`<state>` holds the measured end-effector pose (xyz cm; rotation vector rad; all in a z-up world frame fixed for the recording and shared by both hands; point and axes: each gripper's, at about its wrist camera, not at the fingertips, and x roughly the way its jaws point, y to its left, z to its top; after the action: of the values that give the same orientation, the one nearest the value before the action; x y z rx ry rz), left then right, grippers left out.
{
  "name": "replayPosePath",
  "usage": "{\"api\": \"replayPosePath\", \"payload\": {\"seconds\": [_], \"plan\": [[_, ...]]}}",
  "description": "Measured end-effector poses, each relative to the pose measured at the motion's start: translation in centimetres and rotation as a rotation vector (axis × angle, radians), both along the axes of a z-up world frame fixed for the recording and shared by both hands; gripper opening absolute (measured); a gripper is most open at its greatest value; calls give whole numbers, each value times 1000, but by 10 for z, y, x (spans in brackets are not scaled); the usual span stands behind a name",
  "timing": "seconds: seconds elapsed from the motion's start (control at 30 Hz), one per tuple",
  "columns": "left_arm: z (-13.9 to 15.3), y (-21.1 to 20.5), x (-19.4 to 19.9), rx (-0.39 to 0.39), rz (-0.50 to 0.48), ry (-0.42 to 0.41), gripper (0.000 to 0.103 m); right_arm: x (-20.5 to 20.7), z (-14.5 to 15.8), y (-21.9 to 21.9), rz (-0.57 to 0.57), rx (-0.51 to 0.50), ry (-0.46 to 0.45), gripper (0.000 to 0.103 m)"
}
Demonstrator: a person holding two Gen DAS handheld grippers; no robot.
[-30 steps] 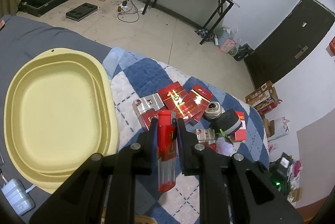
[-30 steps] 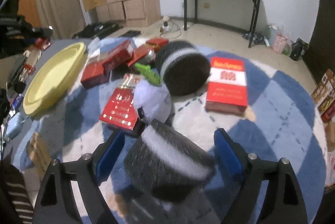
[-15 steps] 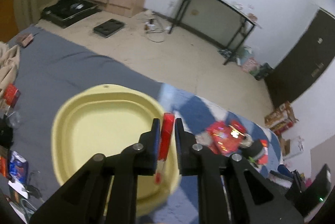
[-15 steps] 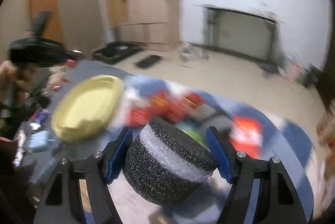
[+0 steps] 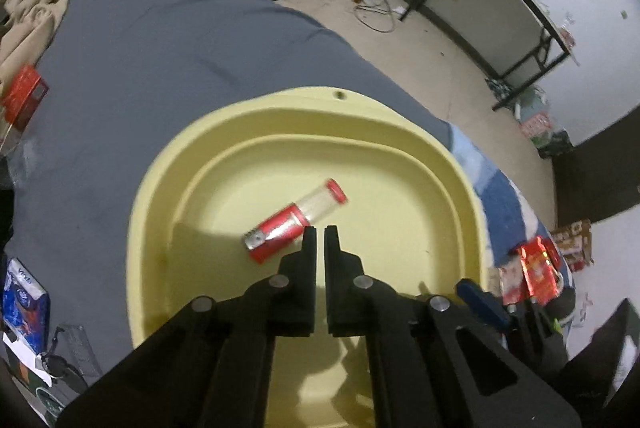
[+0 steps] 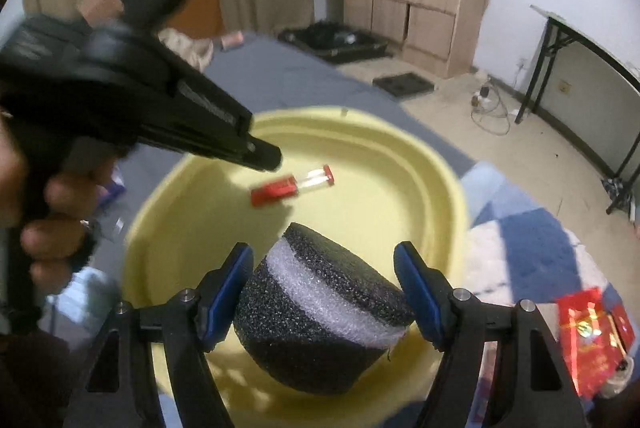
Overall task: Organize rigid objects
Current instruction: 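Carry the lighter and foam cylinder into the yellow tray and open both tools, then grasp the red-silver pack with the left tool while the right tool grasps the Double Happiness pack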
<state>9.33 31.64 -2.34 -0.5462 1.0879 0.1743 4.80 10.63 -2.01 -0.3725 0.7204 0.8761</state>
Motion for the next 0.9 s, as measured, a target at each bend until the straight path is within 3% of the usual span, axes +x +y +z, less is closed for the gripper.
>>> {"api": "replayPosePath", "payload": {"seconds": [0.1, 0.23, 0.27, 0.3, 0.33, 0.37, 0.47, 0.6, 0.77, 0.9], "plan": [[-1, 7, -2, -21, 38, -8, 5, 13, -15, 19, 0, -30, 10, 73], [5, 3, -3, 18, 29, -10, 7, 18, -18, 26, -26, -31, 13, 82], [9, 2, -4, 22, 28, -21, 22, 19, -16, 25, -35, -25, 11, 88], [14, 0, -5, 28, 30, -35, 53, 18, -14, 22, -41, -8, 5, 96], [21, -1, -6, 30, 37, -55, 73, 15, -12, 19, -47, 9, -4, 99], [29, -4, -7, 35, 46, -81, 103, 12, -6, 11, -63, 37, -16, 103], [59, -27, -5, 63, 11, -149, 103, -3, 2, -14, -95, 85, -23, 103], [77, -72, -5, 62, -82, -180, 103, -19, 20, -68, -181, 158, -27, 103], [77, -162, -17, 82, -273, -168, 103, -36, 34, -181, -337, 213, -29, 103], [55, -239, -29, 112, -425, -116, 103, -36, 32, -282, -519, 213, -41, 103]]}}
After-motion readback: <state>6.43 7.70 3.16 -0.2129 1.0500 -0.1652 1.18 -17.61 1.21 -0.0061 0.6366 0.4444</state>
